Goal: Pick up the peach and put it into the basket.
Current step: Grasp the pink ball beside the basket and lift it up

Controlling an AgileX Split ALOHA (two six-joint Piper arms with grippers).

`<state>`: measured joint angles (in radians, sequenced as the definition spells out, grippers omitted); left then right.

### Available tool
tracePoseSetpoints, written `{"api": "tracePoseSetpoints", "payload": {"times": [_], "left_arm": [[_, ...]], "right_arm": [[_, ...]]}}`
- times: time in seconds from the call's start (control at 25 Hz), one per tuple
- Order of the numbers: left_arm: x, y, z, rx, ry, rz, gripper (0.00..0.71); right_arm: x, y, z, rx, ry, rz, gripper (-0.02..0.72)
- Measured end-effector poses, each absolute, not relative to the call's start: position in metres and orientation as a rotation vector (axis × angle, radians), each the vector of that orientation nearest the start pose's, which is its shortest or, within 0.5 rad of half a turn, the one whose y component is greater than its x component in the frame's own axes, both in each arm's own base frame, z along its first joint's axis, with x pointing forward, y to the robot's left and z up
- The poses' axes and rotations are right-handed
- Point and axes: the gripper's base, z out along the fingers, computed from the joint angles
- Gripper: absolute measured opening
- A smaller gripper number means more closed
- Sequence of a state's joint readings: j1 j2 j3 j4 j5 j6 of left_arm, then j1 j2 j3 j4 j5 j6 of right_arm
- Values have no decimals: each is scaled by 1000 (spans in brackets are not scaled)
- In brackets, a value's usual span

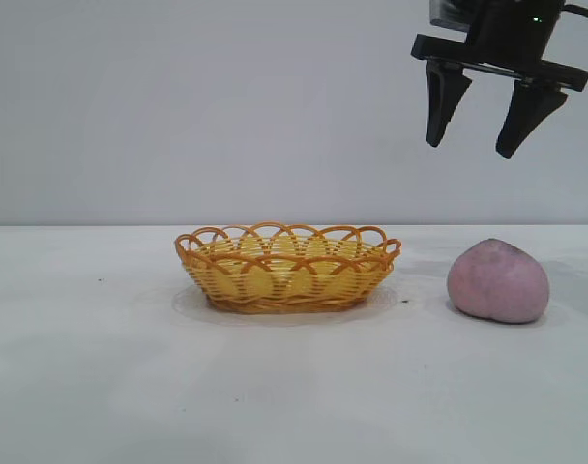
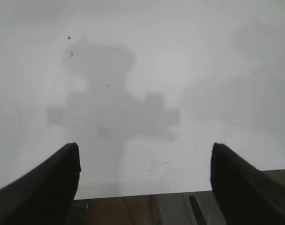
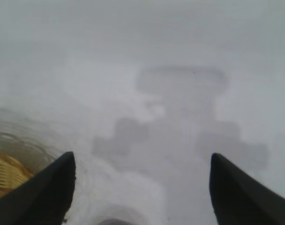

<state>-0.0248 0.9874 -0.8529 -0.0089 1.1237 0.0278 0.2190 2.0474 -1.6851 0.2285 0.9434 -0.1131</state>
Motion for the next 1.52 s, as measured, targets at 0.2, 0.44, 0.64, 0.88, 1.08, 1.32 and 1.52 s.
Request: {"api": "tracePoseSetpoints", "payload": {"times": [0.2, 0.44, 0.64, 0.88, 1.08, 1.32, 1.52], "left_arm": [[92, -3, 314, 60, 2489, -11, 546], [27, -1, 307, 53, 2216, -12, 546], [4, -1, 288, 51, 2126, -12, 546], [-1, -1, 269, 54, 2144, -11, 546], [-3, -1, 269, 54, 2137, -11, 546], [-5, -1, 269, 53, 2124, -11, 546], [-8, -1, 268, 53, 2102, -11, 546]], "right_arm": [[429, 113, 226, -321, 2769, 318, 508], [426, 112, 225, -328, 2795, 320, 508], [421, 112, 224, -343, 2845, 324, 508], [411, 110, 243, -360, 2852, 331, 508], [401, 109, 255, -381, 2889, 340, 508], [390, 121, 258, -450, 2943, 356, 508], [381, 145, 258, -555, 2939, 338, 408]]}}
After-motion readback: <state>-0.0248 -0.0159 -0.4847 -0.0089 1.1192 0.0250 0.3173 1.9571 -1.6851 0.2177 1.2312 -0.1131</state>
